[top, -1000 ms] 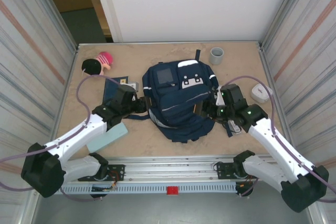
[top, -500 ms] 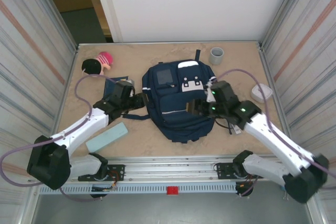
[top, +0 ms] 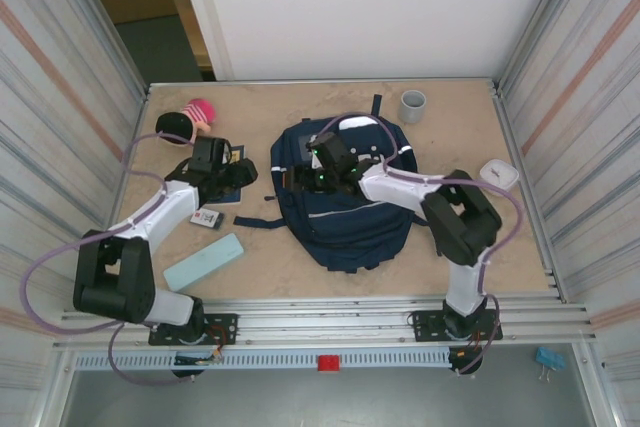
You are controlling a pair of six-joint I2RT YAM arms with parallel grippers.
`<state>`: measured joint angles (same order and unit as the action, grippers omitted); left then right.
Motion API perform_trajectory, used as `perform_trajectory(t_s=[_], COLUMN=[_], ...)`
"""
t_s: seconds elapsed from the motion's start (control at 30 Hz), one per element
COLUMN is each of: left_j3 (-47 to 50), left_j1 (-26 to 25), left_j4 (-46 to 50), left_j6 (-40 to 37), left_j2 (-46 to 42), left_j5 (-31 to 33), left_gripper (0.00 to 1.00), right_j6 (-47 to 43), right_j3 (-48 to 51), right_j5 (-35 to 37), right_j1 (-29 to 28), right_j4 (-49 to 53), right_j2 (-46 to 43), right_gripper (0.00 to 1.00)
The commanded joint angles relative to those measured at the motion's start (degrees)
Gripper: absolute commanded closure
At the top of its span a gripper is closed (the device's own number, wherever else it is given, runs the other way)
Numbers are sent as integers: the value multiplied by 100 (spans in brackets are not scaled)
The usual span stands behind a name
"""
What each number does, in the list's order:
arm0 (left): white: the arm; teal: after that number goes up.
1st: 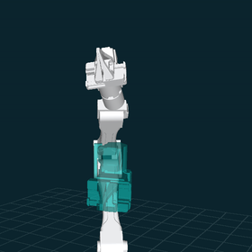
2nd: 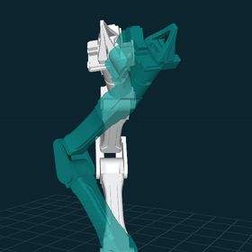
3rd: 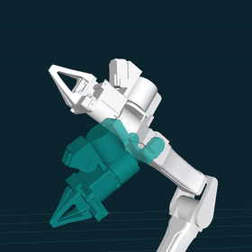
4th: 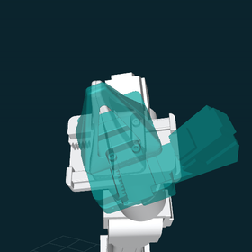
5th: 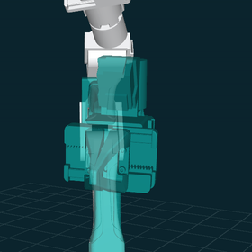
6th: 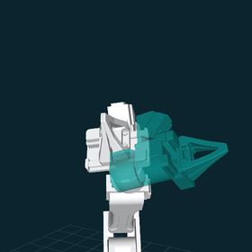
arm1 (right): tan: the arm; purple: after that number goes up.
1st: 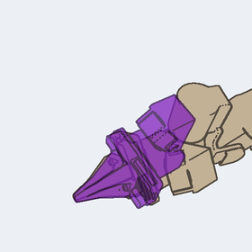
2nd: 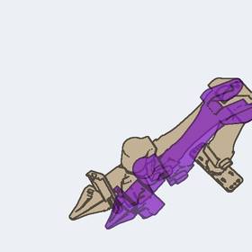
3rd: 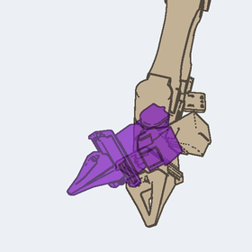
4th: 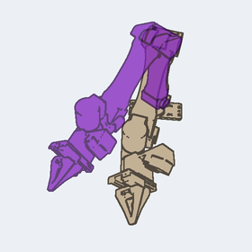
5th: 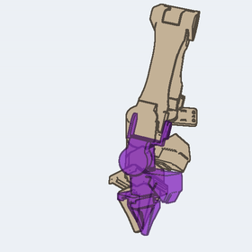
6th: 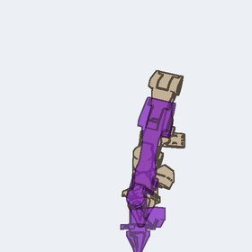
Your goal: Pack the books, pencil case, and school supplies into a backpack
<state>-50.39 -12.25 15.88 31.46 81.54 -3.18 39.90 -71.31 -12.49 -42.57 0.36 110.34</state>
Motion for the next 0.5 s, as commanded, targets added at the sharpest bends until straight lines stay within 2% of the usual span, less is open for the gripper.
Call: perform_trajectory(t_s=[0.0, 0.13, 0.3, 0.47], left_j3=[-382, -523, -700, -908], left_j1=[76, 116, 162, 159], left_j4=[233, 301, 345, 406], left_j6=[-215, -314, -343, -324], left_j2=[263, 470, 679, 885], left_j5=[-193, -196, -259, -401], left_gripper=[24, 23, 23, 22], right_j6=[233, 330, 313, -29], right_j3=[132, 702, 1440, 1426], right_j5=[-59, -140, 31, -64], right_j1=[222, 514, 890, 1031], right_j4=[-332, -552, -451, -33], right_j2=[371, 235, -462, -950], right_gripper=[33, 33, 32, 33])
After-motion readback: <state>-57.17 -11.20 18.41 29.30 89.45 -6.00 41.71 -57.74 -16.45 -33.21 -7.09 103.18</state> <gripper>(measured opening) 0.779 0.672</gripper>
